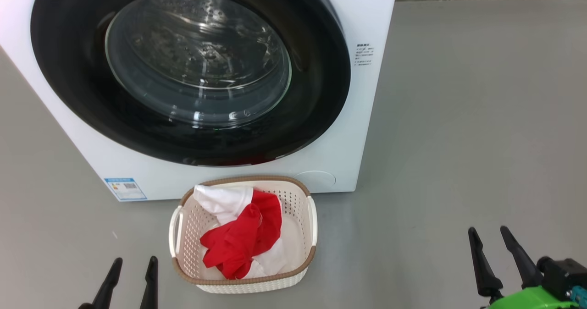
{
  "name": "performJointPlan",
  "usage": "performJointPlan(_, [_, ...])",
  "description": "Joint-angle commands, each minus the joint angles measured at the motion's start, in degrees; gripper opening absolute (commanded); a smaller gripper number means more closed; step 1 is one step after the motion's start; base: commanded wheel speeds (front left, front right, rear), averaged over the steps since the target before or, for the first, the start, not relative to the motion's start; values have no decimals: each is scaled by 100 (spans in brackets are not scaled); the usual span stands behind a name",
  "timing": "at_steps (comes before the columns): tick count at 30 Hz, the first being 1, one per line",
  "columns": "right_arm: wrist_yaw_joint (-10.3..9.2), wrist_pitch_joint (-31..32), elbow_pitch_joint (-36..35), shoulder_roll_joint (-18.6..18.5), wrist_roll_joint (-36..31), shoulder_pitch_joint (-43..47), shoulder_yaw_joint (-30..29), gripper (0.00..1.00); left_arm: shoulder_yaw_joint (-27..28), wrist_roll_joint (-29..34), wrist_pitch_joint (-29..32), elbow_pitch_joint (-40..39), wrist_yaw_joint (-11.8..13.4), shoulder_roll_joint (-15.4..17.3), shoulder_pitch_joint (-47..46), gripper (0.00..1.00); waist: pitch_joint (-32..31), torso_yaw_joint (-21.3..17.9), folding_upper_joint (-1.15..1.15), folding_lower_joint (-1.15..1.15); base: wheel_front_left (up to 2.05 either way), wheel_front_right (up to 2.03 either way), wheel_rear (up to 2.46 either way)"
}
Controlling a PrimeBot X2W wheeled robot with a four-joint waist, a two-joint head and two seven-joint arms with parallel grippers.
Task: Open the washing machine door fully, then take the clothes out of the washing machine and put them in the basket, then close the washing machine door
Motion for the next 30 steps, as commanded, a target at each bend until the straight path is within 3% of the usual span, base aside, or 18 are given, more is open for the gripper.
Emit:
performJointPlan(1, [-6, -37, -157, -88, 45, -5, 85, 100, 235, 45, -46, -180, -32, 73, -62, 100, -58, -38, 0, 0, 0, 0, 0])
performJointPlan(30, [-6, -37, -284, -35, 31, 229, 18, 100, 309, 132, -46, -390, -32, 57, 126, 100, -172, -171, 0, 0, 0, 0, 0])
